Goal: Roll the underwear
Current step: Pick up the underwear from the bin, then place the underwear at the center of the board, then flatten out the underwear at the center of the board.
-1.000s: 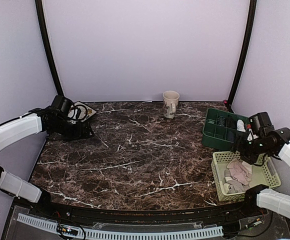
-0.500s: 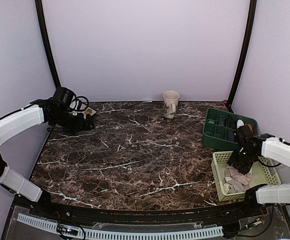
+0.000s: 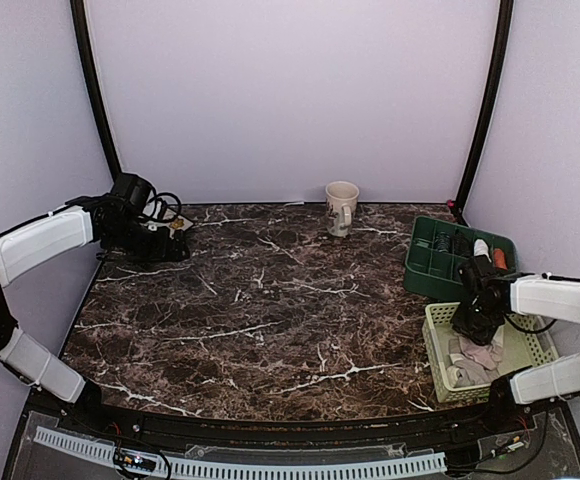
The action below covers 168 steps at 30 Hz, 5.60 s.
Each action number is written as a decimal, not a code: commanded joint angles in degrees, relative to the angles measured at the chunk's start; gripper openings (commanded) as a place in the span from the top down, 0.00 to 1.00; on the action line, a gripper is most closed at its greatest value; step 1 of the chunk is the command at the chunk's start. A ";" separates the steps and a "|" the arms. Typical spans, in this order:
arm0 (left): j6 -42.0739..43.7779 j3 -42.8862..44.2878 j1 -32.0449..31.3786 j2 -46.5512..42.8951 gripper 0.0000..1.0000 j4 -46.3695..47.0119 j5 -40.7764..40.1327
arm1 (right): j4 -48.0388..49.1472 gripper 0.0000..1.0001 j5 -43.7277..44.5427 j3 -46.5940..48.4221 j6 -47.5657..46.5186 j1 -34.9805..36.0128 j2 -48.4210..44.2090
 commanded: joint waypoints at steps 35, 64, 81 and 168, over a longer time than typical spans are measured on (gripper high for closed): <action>3.13 9.84 0.07 6.16 0.01 -0.81 3.04 | 8.84 1.00 -38.87 40.98 -15.15 16.66 -6.42; 9.82 0.09 3.77 -2.58 0.01 1.10 18.78 | 11.80 0.35 -30.80 32.90 -26.51 36.19 13.28; 4.16 -7.40 3.96 -6.33 0.01 2.58 21.89 | 8.73 0.66 -39.68 69.48 -47.68 54.16 55.74; -0.04 -23.15 4.53 -10.21 0.08 6.50 22.11 | 4.70 0.71 -37.05 89.73 -35.07 37.32 77.59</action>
